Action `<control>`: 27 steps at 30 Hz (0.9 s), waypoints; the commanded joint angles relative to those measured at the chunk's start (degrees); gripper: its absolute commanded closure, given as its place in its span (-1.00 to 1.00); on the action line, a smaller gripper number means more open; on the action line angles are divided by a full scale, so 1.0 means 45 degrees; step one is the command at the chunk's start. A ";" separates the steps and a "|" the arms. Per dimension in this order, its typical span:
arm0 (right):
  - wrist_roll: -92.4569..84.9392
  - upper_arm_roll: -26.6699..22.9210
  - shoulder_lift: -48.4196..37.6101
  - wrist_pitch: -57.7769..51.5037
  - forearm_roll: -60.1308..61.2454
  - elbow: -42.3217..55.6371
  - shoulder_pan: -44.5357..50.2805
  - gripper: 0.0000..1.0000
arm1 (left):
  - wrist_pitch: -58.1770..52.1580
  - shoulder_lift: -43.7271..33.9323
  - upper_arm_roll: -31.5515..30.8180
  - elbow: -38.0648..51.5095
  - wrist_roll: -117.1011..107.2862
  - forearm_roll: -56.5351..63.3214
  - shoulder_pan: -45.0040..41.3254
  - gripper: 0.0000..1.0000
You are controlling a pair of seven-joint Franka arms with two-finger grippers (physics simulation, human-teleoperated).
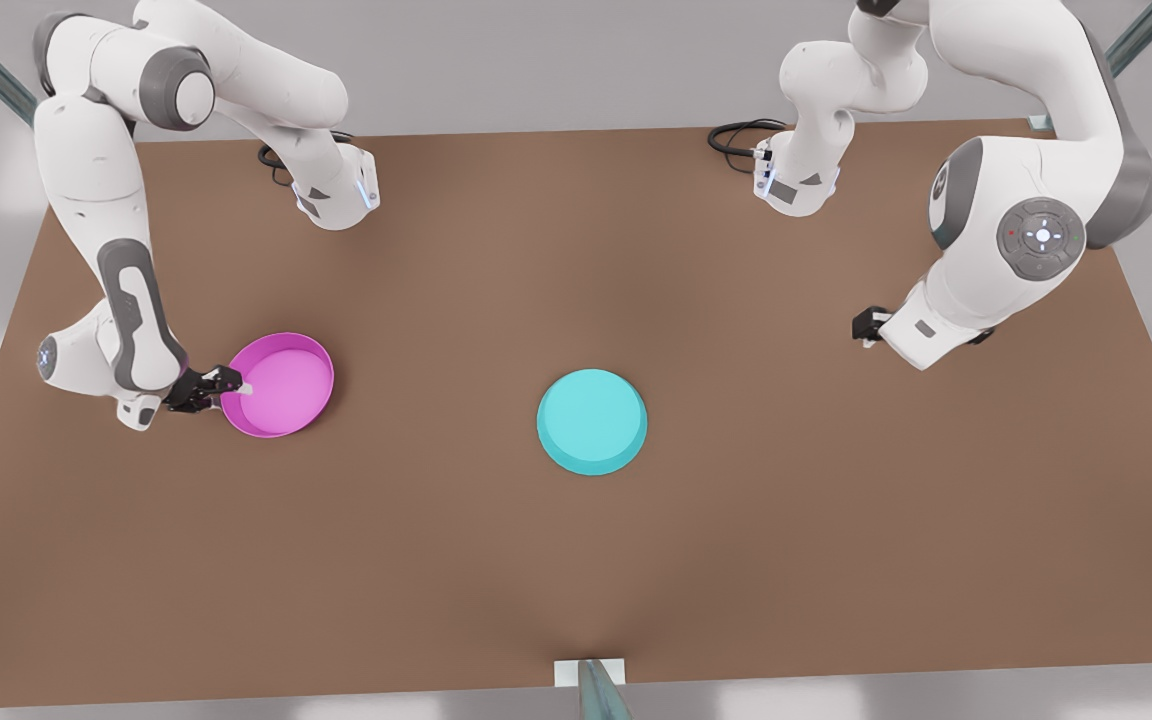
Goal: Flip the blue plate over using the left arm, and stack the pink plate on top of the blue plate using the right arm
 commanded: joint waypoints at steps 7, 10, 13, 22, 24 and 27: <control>0.0000 0.0002 -0.0055 -0.0002 0.0000 -0.0011 0.0038 0.24 | 0.0020 0.0050 0.0017 0.0000 0.0000 0.0082 -0.0025 -1.00; 0.0078 0.0002 0.0043 0.0018 0.0020 0.0009 0.0038 0.24 | -0.0019 0.0050 -0.0002 0.0000 -0.0020 0.0102 -0.0025 -1.00; 0.0117 0.0002 0.0043 -0.0002 0.0020 0.0009 0.0057 0.50 | -0.0020 0.0030 -0.0002 -0.0019 -0.0020 0.0102 -0.0025 -1.00; 0.0117 0.0021 0.0004 -0.0334 0.0098 0.0165 0.0096 0.57 | -0.0019 0.0050 -0.0002 -0.0019 -0.0020 0.0102 -0.0026 -1.00; 0.0117 0.0021 -0.0093 -0.0549 0.0352 0.0165 0.0077 0.57 | 0.0000 0.0050 -0.0002 -0.0019 -0.0020 0.0102 -0.0045 -1.00; 0.0137 0.0021 -0.0288 -0.0705 0.0508 0.0146 0.0174 0.57 | 0.0000 0.0030 -0.0002 -0.0019 -0.0020 0.0102 -0.0045 -1.00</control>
